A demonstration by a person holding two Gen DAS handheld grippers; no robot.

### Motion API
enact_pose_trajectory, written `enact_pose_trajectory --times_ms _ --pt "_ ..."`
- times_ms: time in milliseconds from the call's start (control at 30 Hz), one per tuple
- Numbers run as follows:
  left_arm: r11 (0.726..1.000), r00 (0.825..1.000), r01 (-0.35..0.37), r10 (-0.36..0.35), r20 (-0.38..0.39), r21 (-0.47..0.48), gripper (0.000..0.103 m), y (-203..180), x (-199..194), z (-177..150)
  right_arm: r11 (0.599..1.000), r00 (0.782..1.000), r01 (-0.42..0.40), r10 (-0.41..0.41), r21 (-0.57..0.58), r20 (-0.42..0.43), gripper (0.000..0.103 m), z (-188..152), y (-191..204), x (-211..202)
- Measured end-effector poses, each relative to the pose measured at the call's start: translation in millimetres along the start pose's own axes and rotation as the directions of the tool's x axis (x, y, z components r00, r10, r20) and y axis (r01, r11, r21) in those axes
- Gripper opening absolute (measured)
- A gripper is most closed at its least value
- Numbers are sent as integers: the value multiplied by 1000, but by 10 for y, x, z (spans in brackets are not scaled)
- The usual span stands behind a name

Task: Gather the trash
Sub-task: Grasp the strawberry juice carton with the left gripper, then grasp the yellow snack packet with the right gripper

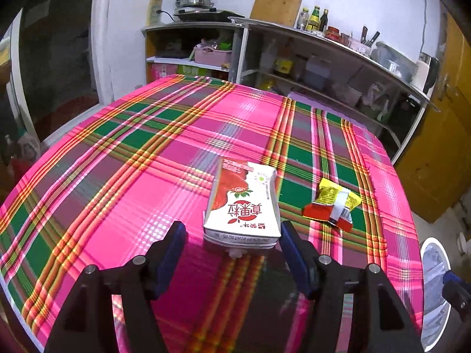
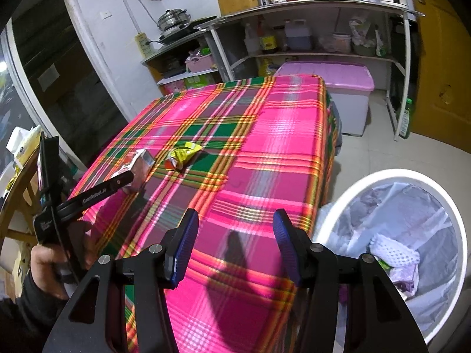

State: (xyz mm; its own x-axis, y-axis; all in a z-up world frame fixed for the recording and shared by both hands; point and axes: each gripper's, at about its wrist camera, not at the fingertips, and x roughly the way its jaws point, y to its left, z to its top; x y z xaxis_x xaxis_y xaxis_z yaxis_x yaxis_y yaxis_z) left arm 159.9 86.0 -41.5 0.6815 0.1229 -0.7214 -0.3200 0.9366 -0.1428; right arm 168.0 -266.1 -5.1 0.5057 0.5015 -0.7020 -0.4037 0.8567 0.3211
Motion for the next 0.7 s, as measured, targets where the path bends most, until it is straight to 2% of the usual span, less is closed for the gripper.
enact_pose_trajectory --times_ms 167,333,400,433,700 --pt "997 998 54 -54 -12 51 65 -23 40 47 1000 1000 -10 10 -18 -3 54 75 149 83" --pt "991 996 82 -79 -34 104 65 -70 155 92 1000 1000 -9 8 -26 -17 54 138 257 194" --pt "989 995 99 -96 -31 108 56 -60 155 98 999 1000 -8 8 -32 -22 54 167 304 242" --pt "988 994 106 -103 -28 109 55 -47 147 100 999 1000 -9 8 -36 -24 54 184 332 271" --pt "987 991 129 -131 14 94 55 161 -14 70 998 997 -33 30 -55 -69 54 375 590 643"
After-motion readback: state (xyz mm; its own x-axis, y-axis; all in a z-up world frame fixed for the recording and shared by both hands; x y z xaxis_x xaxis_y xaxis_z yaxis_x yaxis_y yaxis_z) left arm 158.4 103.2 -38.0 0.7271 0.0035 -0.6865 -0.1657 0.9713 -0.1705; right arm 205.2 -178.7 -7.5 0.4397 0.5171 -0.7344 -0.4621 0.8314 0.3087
